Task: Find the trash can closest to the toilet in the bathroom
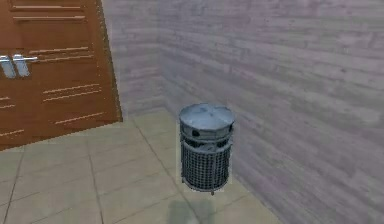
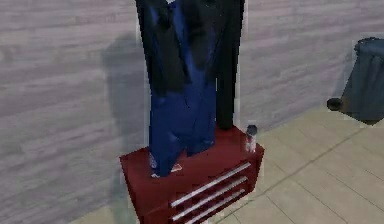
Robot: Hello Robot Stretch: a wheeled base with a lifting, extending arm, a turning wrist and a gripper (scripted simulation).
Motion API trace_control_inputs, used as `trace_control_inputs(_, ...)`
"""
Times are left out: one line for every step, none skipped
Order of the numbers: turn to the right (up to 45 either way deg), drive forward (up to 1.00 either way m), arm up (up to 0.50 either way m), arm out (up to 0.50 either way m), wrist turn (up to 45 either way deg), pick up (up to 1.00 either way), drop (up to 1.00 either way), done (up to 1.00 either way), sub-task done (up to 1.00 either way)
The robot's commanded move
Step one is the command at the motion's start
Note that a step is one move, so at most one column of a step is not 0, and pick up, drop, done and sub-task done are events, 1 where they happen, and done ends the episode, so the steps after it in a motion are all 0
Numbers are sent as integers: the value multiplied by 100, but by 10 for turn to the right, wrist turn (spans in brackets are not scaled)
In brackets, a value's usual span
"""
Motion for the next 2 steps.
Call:
trace_control_inputs(0,35,0,0,0,0,0,0,0)
trace_control_inputs(-450,0,0,0,0,0,0,0,0)
